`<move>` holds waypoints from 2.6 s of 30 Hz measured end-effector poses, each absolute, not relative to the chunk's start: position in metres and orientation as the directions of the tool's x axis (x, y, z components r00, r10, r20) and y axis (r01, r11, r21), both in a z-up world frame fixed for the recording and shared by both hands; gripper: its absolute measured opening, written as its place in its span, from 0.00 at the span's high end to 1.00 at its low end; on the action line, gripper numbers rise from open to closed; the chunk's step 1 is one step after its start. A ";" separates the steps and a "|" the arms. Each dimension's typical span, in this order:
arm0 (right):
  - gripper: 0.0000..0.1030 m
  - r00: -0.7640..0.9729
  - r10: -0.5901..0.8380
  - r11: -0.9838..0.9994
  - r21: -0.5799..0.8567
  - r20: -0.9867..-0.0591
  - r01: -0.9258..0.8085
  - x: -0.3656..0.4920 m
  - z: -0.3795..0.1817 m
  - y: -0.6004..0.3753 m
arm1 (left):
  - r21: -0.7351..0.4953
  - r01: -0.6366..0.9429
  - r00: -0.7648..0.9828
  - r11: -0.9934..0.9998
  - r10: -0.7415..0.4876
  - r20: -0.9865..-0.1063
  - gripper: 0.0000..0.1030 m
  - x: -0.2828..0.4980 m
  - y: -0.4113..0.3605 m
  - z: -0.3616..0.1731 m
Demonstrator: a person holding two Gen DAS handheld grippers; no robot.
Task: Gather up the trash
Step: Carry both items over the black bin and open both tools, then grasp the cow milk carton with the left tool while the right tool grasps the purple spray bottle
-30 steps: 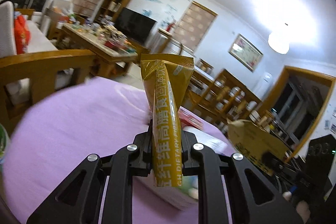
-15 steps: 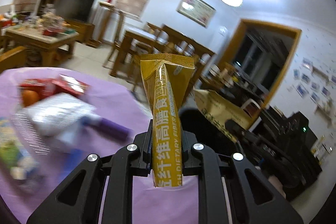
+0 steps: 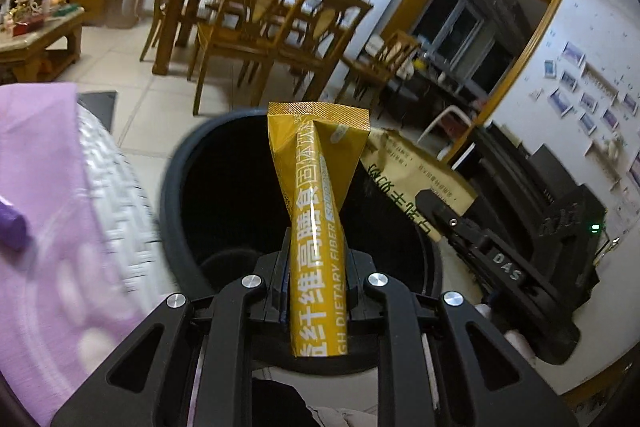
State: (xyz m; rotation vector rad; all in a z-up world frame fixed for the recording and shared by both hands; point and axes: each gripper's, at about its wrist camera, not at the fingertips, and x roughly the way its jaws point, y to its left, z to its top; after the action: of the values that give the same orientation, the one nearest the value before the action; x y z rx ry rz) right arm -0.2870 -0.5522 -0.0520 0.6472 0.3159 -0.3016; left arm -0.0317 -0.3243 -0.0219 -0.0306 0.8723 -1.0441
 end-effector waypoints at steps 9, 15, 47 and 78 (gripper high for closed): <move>0.95 0.902 -0.141 0.732 0.570 -0.408 0.372 -0.269 -0.059 -0.560 | -0.369 0.728 0.205 0.578 -0.696 -0.688 0.81 -0.023 -0.351 -0.037; 0.85 0.906 -0.128 0.726 0.584 -0.403 0.363 -0.260 -0.053 -0.557 | -0.330 0.728 0.223 0.601 -0.663 -0.715 0.80 -0.023 -0.356 -0.037; 0.05 0.960 0.044 0.898 0.432 -0.277 0.083 -0.221 -0.012 -0.446 | -0.292 0.440 0.613 0.849 -0.521 -0.594 0.05 -0.012 -0.110 0.027; 0.05 0.797 0.105 0.993 0.013 -0.594 -0.121 -0.059 -0.015 -0.275 | -0.084 0.179 0.537 0.980 -0.169 -0.827 0.05 0.053 0.045 -0.034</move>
State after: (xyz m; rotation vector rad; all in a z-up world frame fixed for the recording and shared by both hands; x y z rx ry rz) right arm -0.0586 -0.2747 -0.0146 -0.0264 0.6363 0.1215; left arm 0.0531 0.0455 -0.0336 0.0110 0.9827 -0.2074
